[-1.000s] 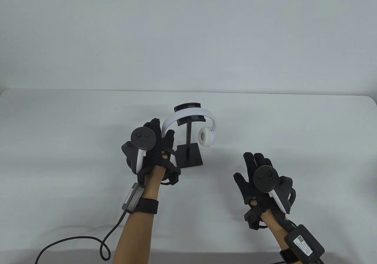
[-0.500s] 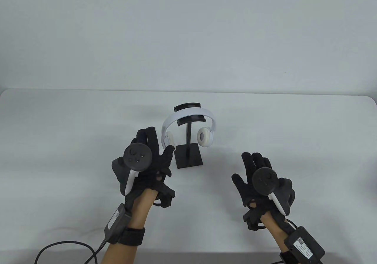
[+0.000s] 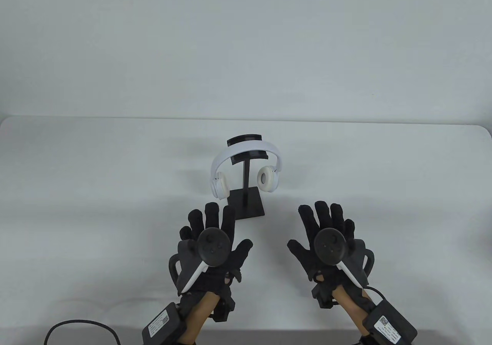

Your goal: Hang over-ear headphones on headphone stand

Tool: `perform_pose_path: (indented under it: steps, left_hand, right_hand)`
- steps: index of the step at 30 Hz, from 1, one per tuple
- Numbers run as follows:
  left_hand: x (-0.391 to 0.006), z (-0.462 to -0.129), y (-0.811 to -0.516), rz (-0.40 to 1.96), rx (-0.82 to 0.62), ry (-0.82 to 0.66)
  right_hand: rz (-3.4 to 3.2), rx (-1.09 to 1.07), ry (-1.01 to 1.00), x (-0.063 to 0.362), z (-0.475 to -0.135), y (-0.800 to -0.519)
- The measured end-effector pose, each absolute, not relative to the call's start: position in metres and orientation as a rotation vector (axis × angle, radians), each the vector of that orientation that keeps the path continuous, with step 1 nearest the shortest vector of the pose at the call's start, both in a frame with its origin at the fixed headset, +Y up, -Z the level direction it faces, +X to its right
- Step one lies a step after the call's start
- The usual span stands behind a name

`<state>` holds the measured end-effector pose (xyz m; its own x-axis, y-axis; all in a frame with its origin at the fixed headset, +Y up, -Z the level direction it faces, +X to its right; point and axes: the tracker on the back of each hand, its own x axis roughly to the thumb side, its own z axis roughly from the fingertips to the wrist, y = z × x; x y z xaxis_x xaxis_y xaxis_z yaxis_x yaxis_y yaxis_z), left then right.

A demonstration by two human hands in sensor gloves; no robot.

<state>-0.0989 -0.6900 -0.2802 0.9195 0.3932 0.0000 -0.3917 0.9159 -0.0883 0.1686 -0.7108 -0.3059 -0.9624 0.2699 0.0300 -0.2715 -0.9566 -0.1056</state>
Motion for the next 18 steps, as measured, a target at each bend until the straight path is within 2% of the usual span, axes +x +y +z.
perform_pose_path:
  steps: [10,18]
  left_hand:
    - [-0.082,-0.283,-0.722,0.258,-0.132,-0.055]
    - [-0.077,-0.284,-0.728,0.242,-0.142,-0.07]
  right_hand:
    - [2.95,0.091,-0.006,0.149,-0.31,-0.739]
    - [2.982,0.072,0.019,0.151,-0.311,-0.746]
